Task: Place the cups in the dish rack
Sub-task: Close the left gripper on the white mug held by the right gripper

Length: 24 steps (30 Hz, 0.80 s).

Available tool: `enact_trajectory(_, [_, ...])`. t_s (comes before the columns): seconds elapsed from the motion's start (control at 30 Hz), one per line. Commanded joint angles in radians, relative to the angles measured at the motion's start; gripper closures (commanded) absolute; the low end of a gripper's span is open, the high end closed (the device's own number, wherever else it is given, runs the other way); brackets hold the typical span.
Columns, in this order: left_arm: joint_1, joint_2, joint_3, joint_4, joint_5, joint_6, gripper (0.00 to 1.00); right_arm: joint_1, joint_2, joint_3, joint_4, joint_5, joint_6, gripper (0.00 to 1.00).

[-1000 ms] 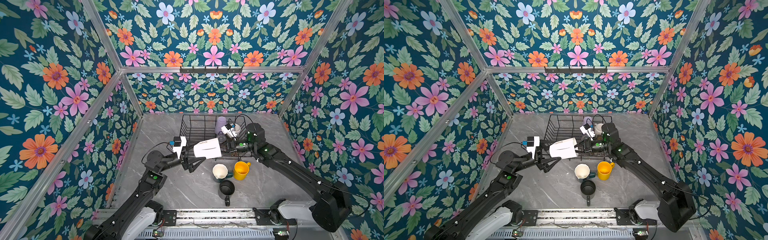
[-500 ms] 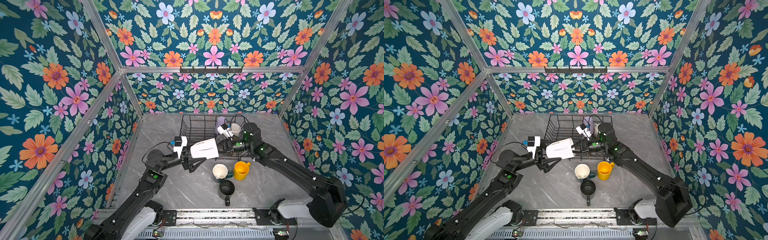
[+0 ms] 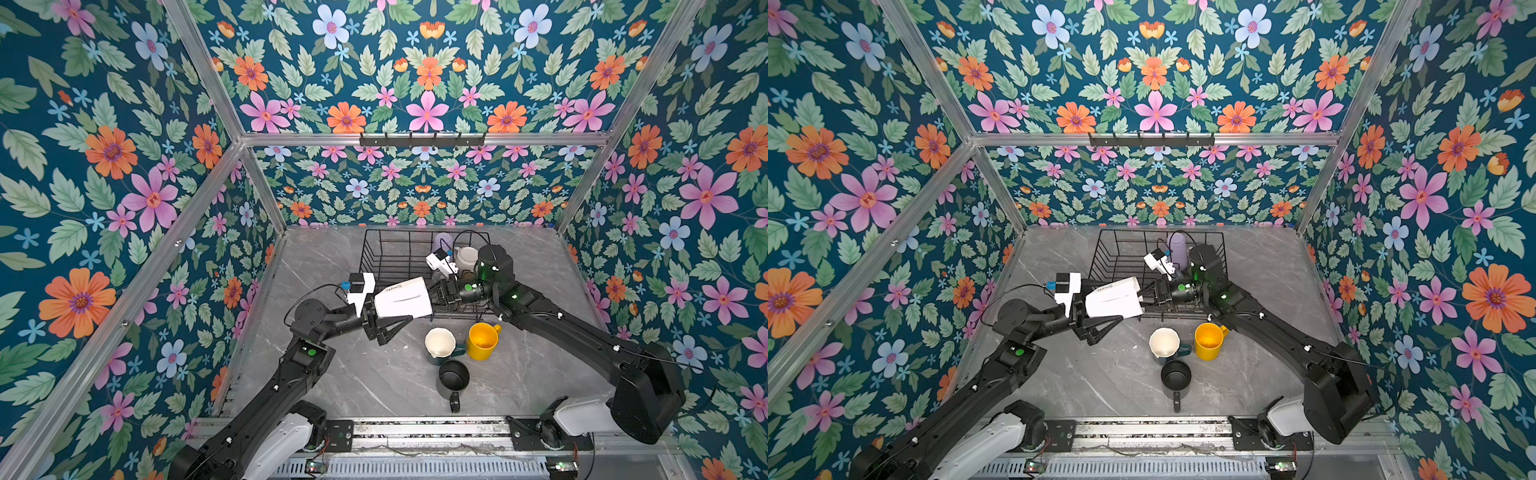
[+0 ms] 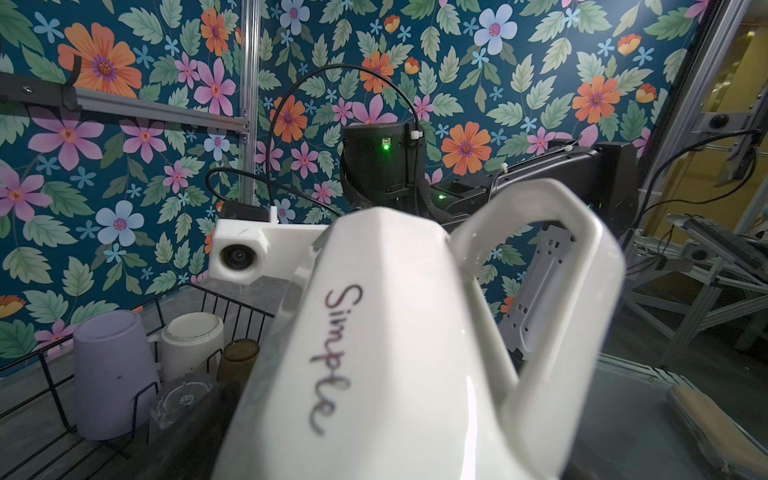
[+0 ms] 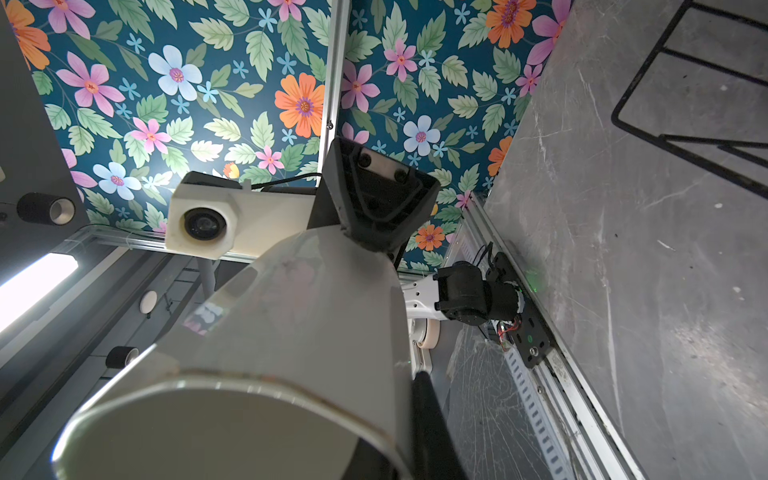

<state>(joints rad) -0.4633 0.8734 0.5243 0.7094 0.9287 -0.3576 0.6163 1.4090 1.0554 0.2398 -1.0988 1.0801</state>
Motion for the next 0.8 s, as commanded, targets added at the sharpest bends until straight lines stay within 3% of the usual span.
enact_trajectory(0.0, [0.001,0.001,0.005,0.041,0.005,-0.001,0.04,0.005,0.002,0.006,0.086,-0.038,0.011,1.0])
enact_trajectory(0.37, [0.001,0.008,0.009,0.056,0.019,-0.013,0.22,0.008,0.023,0.002,0.109,-0.044,0.032,1.0])
enact_trajectory(0.77, [0.001,0.002,0.006,0.065,0.029,-0.023,0.54,0.008,0.036,0.012,0.095,-0.041,0.03,1.0])
